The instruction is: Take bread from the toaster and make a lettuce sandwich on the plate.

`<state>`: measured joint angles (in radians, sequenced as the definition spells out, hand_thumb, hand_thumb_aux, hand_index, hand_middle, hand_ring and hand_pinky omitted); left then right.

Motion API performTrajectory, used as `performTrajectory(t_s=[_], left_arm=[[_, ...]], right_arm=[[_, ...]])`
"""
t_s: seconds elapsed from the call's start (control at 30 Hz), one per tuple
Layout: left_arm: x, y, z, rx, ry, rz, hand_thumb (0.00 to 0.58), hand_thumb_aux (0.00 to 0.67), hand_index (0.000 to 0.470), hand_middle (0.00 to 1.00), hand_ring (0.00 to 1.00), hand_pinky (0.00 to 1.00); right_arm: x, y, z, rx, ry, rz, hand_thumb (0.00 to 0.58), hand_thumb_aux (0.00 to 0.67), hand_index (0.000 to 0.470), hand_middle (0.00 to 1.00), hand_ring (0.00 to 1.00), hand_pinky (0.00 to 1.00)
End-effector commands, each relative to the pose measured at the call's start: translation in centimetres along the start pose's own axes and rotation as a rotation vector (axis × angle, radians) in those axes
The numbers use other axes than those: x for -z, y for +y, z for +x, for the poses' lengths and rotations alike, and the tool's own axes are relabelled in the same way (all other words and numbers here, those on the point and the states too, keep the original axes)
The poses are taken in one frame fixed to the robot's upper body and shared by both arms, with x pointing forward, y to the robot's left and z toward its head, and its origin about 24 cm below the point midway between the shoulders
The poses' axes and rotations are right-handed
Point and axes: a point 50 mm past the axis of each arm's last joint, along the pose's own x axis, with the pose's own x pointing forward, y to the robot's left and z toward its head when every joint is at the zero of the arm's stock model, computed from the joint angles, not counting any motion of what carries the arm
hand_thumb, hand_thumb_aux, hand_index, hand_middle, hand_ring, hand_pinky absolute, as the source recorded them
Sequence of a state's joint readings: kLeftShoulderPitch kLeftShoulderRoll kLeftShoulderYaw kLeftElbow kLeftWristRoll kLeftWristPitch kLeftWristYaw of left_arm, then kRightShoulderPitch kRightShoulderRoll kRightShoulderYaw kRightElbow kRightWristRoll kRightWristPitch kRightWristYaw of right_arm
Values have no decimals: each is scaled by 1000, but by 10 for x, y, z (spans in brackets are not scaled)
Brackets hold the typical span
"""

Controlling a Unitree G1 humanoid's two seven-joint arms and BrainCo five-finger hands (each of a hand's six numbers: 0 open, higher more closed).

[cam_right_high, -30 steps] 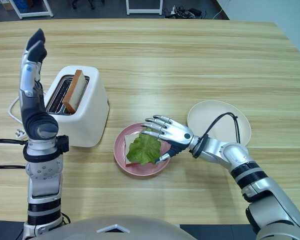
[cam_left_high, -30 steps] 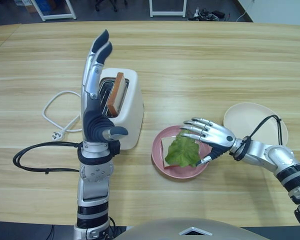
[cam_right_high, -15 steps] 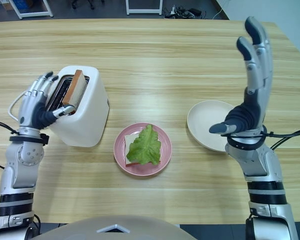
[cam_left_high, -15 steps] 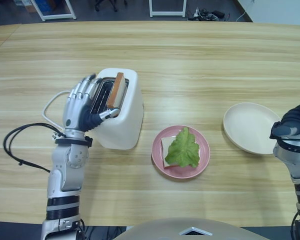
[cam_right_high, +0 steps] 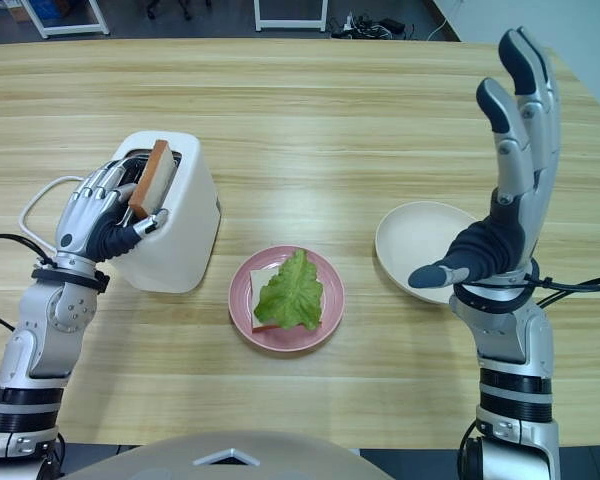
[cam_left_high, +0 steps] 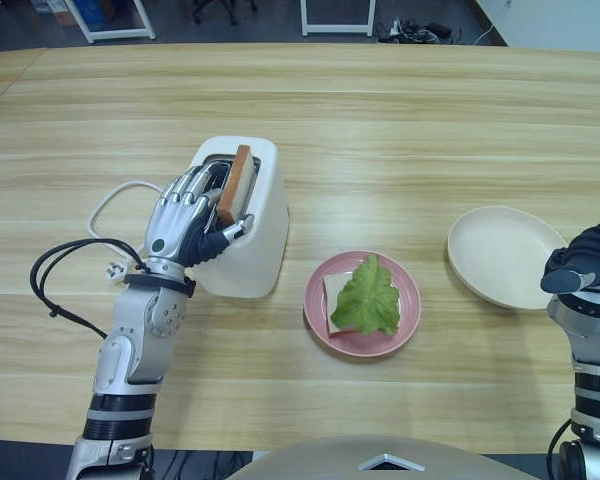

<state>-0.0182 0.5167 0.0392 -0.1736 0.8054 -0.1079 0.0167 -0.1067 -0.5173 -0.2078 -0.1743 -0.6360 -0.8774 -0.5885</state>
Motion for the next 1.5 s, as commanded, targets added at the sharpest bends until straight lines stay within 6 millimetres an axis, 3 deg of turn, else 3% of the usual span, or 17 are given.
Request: performTrajectory(t_s=[0.03,0.27,0.43,0.47,0.5,0.67,1.07,1.33,1.5], left_arm=[[5,-24,-2,139,45,-37,580,670,470,0,0,0],[8,-20,2,93,74,-244,580,670,470,0,0,0],[8,-5,4,-4,81,-374,580,670,470,0,0,0],[7,-2,4,-25,78,-382,580,670,470,341,341,341],[6,1,5,-41,78,-398,580,670,470,1000,1000,1000],[6,18,6,-155,66,-433,580,670,470,1000,1000,1000],[2,58,8,-449,3,-292,580,670,470,1000,1000,1000],[-12,79,6,-579,-125,-281,580,670,470,1000,1000,1000],[-38,79,9,-534,-291,-290,580,670,470,1000,1000,1000]], right_arm=[[-1,1,-7,-43,0,-23,0,0,0,0,0,0],[-2,6,-16,-81,8,-21,0,0,0,0,0,0],[-3,8,-16,-90,9,-11,0,0,0,0,0,0],[-3,8,-16,-90,9,-10,0,0,0,0,0,0],[-3,9,-16,-91,10,-9,0,0,0,0,0,0],[-3,11,-16,-100,16,-1,0,0,0,0,0,0],[-7,18,-14,-107,21,24,0,0,0,0,0,0],[-6,20,-15,-108,26,39,0,0,0,0,0,0],[-2,20,-14,-94,30,39,0,0,0,0,0,0]])
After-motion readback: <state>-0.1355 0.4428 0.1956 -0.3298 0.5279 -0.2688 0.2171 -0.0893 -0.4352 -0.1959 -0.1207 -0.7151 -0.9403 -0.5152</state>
